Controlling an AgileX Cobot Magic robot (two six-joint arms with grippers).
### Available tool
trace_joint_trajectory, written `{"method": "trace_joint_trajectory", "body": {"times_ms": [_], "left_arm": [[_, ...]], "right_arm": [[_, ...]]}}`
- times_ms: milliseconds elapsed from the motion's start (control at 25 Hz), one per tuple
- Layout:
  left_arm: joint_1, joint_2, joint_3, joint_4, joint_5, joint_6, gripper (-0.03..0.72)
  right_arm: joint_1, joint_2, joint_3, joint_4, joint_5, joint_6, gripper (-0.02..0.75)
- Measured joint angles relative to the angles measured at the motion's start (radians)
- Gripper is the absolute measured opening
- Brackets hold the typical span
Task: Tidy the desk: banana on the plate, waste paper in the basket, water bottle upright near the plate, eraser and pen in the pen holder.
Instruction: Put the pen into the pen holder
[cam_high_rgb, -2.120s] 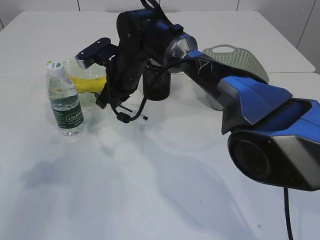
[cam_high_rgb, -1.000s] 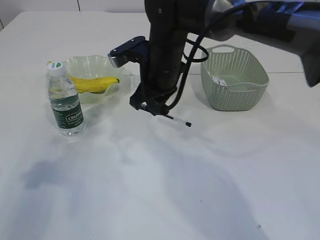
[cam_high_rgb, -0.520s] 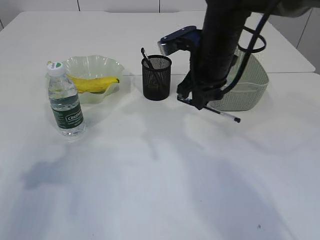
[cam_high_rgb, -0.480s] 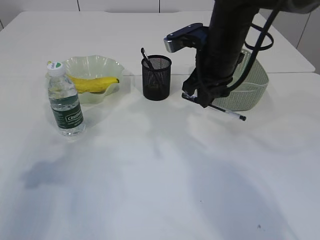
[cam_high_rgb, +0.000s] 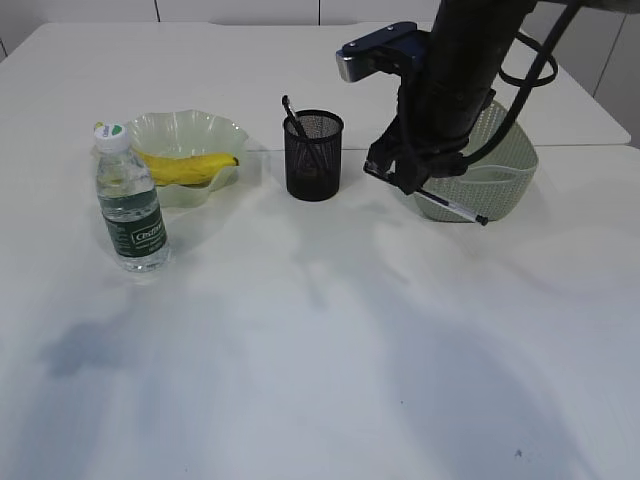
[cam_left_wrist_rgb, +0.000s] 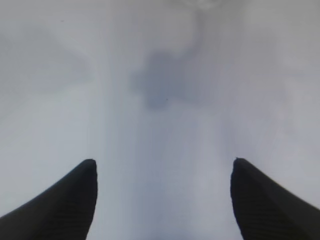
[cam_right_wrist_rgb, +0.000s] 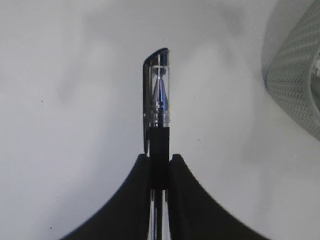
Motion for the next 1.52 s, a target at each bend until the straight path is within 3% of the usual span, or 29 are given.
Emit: {"method": "trace_joint_trajectory", "body": {"times_ms": [720,1080,1520], "left_arm": [[0.0,0.0,0.0,0.0,0.0,0.0,0.591],[0.0,0.0,0.0,0.0,-0.018,0.0,0.591],[0.0,0.0,0.0,0.0,-0.024,0.0,0.591]], "right_arm": [[0.0,0.0,0.0,0.0,-0.373,0.0,0.043],[-0.002,0.021,0.007,-0.023,-0.806,0.0,0.043],[-0.018,0.17,0.007,-0.022,-1.18,0.0,0.043]]}}
